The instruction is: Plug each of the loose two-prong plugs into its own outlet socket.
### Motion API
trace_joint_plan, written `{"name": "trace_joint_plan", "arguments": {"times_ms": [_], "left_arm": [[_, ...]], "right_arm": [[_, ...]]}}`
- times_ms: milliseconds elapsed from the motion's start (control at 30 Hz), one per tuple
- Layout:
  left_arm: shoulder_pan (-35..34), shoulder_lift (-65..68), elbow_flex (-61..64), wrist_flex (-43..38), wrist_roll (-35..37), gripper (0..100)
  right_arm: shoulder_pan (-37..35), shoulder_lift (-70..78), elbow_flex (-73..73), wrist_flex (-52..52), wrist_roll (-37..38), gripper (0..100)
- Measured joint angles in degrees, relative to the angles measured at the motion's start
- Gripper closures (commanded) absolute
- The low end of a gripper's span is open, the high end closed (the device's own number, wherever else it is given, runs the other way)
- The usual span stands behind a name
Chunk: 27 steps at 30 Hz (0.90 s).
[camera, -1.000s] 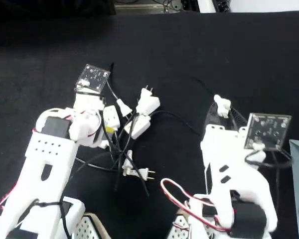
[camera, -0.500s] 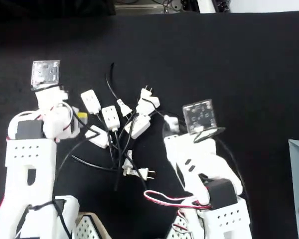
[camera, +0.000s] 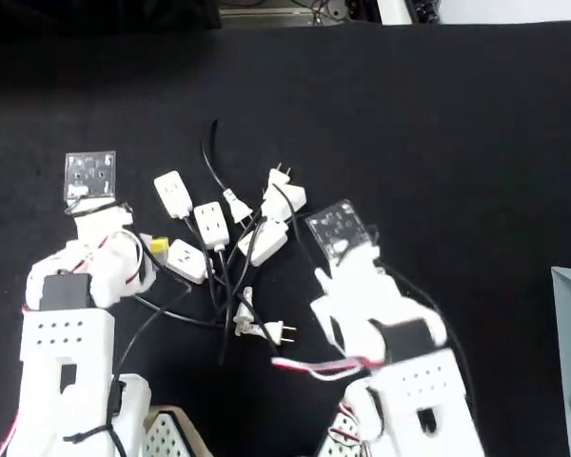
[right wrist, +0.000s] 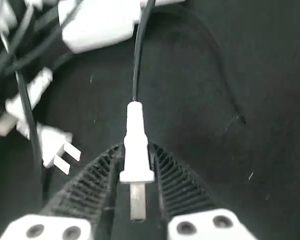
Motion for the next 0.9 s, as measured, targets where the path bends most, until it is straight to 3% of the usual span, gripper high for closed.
{"name": "trace_joint_plan", "arguments": {"times_ms": [500, 700, 900], "left_arm": [[0.0, -1.3, 5.4, -0.4, 0.0, 74], [0.0, -1.3, 6.5, -0.4, 0.0, 74], [0.0, -1.3, 6.4, -0.4, 0.0, 74]], "right_arm": [[0.0, 38.8, -15.0, -1.7, -1.4, 96.5], [0.0, 46.0, -15.4, -4.5, -1.4, 86.4], [0.0, 47.5, -17.2, -4.5, -1.4, 86.4]]}}
